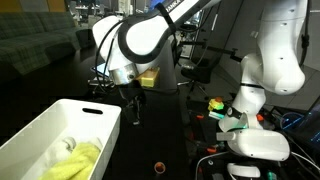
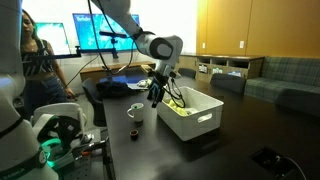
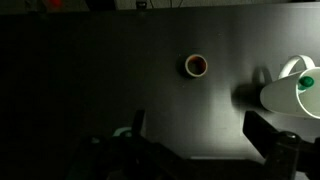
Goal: Pick up the marker pen and small tape from the table and put them in the white cup. Pick up the towels from the table and put them in the container.
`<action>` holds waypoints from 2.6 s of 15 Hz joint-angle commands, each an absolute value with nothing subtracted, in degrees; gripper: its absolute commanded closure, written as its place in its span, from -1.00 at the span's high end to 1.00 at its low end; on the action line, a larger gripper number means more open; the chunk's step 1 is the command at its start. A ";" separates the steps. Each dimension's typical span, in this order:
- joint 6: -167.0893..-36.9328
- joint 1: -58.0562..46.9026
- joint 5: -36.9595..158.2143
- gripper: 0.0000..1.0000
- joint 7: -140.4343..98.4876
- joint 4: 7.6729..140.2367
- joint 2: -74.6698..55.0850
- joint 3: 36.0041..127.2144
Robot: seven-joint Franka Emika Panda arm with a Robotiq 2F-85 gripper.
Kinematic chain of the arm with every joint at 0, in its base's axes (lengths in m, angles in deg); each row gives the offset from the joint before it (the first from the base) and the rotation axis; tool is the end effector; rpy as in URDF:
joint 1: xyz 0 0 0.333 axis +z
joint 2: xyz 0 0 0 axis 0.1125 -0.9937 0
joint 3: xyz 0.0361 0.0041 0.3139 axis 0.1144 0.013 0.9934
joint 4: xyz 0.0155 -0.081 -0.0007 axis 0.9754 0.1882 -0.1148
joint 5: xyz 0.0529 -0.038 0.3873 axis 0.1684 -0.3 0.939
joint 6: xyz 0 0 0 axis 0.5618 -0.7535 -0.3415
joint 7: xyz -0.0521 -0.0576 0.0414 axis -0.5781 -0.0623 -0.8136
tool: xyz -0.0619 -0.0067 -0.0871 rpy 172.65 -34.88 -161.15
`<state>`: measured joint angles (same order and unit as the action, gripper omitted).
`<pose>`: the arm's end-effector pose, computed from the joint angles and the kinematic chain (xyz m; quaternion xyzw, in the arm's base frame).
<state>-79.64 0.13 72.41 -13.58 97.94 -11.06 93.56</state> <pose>0.5299 0.1473 0.2712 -0.9780 0.0193 0.2036 0.0402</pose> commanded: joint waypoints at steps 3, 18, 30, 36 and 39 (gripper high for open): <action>-86.22 0.10 76.53 1.00 -15.82 104.89 -9.71 93.15; -88.75 -0.33 77.36 1.00 -19.41 105.70 -14.15 93.75; -99.97 0.67 79.16 1.00 -25.94 104.36 -31.36 97.70; -104.74 0.14 82.03 1.00 -25.54 103.15 -34.56 98.90; -105.88 0.31 82.80 1.00 -25.19 103.31 -34.44 98.77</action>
<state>-102.24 0.69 81.21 -24.53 104.72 -32.40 98.25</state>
